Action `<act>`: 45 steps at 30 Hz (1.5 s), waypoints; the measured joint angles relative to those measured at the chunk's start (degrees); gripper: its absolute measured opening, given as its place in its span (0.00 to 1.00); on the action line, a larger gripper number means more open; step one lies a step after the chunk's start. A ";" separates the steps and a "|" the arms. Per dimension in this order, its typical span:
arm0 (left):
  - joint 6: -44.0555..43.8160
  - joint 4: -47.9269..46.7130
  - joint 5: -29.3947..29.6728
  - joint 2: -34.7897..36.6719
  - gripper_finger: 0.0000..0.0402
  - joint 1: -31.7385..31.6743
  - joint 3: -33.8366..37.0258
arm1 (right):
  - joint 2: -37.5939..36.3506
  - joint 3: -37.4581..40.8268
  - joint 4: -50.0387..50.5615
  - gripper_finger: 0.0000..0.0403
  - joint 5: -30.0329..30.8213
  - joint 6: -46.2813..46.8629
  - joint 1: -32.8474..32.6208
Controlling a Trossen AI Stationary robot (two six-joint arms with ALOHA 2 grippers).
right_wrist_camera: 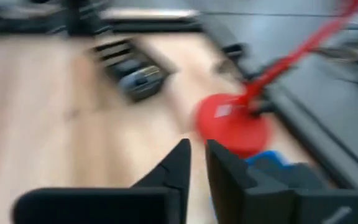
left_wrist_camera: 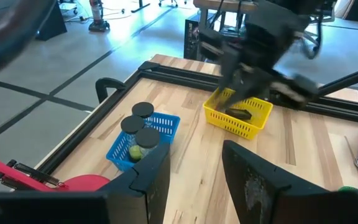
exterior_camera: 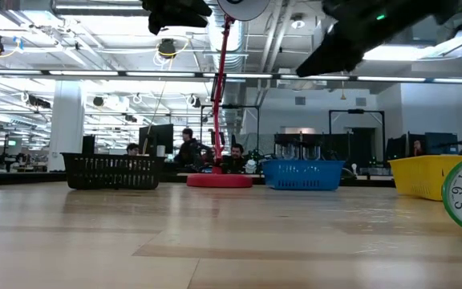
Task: Pick & Place Office items
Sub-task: Put the green wristwatch into the black basket
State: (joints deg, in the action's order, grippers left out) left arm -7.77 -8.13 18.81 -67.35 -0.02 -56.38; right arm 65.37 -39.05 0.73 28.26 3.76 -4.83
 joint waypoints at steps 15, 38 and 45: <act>-0.17 0.05 0.07 0.00 0.35 4.88 0.07 | -2.06 0.04 3.22 0.04 -7.92 4.21 -14.61; -6.67 1.68 -0.02 0.00 0.35 12.58 14.99 | 17.58 -12.92 6.24 0.26 -20.95 12.35 -20.99; -6.67 1.99 0.07 0.00 0.35 12.58 15.80 | 29.13 -27.67 32.59 0.37 -21.21 14.33 -24.53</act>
State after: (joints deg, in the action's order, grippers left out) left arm -14.44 -6.14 18.87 -67.35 12.56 -40.58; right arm 94.49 -66.72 33.32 7.05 18.09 -29.36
